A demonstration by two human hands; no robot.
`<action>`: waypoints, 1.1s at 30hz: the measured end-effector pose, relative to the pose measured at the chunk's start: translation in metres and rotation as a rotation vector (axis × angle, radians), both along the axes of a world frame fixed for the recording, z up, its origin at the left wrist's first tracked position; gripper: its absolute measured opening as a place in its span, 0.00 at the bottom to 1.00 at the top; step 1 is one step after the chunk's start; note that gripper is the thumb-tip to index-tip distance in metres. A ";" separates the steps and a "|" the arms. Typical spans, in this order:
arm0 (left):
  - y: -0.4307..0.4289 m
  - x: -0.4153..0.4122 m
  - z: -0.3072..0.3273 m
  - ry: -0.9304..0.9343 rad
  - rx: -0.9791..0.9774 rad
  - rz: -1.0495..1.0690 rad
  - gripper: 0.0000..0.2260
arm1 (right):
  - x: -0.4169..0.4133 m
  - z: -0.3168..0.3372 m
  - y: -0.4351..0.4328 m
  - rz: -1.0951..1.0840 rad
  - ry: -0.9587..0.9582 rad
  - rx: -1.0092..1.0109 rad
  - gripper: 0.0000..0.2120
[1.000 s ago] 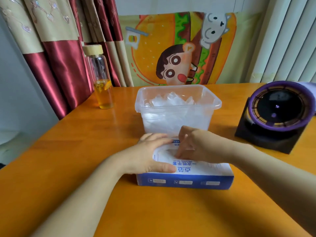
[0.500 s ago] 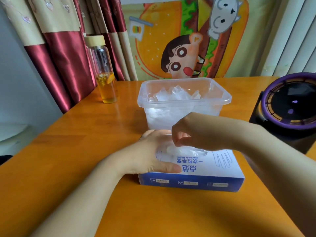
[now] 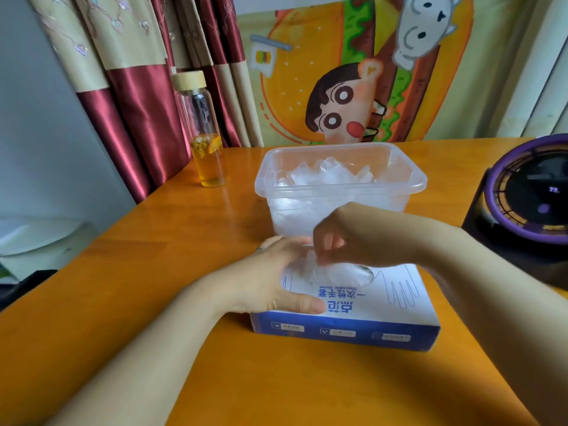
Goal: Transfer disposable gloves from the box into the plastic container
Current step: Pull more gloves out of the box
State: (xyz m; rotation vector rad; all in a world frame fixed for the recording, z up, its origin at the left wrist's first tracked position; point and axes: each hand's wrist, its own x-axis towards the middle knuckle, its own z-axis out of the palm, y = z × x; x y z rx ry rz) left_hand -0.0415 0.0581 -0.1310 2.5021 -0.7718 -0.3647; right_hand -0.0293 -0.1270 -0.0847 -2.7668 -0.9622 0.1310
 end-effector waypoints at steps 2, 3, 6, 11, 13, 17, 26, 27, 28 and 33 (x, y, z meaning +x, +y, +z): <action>-0.002 -0.002 0.003 -0.011 -0.032 -0.056 0.23 | 0.000 0.008 -0.002 0.006 -0.055 0.166 0.05; -0.003 -0.003 0.004 -0.033 -0.037 -0.088 0.23 | 0.000 0.012 -0.004 0.002 -0.101 0.232 0.05; -0.003 -0.001 0.006 -0.084 -0.029 -0.140 0.25 | 0.003 0.018 -0.007 -0.066 -0.274 0.424 0.03; 0.000 0.001 0.009 -0.063 -0.030 -0.076 0.27 | 0.013 0.022 -0.013 -0.266 -0.280 0.845 0.07; 0.002 0.000 0.021 -0.045 -0.115 0.026 0.29 | 0.014 0.026 -0.016 -0.341 -0.281 0.916 0.08; 0.004 -0.002 0.057 -0.103 -0.390 0.179 0.45 | 0.017 0.050 -0.018 -0.384 -0.176 1.083 0.11; -0.024 0.035 0.100 -0.424 -0.592 0.274 0.06 | 0.017 0.060 -0.020 -0.404 0.410 1.142 0.06; -0.026 0.038 0.103 -0.398 -0.568 0.313 0.07 | 0.017 0.059 -0.024 -0.432 0.416 1.109 0.08; -0.028 0.042 0.107 -0.356 -0.533 0.357 0.09 | 0.019 0.059 -0.028 -0.462 0.398 1.103 0.10; -0.031 0.075 0.119 -0.159 -0.278 0.417 0.11 | 0.015 0.072 -0.049 -0.480 0.041 1.404 0.09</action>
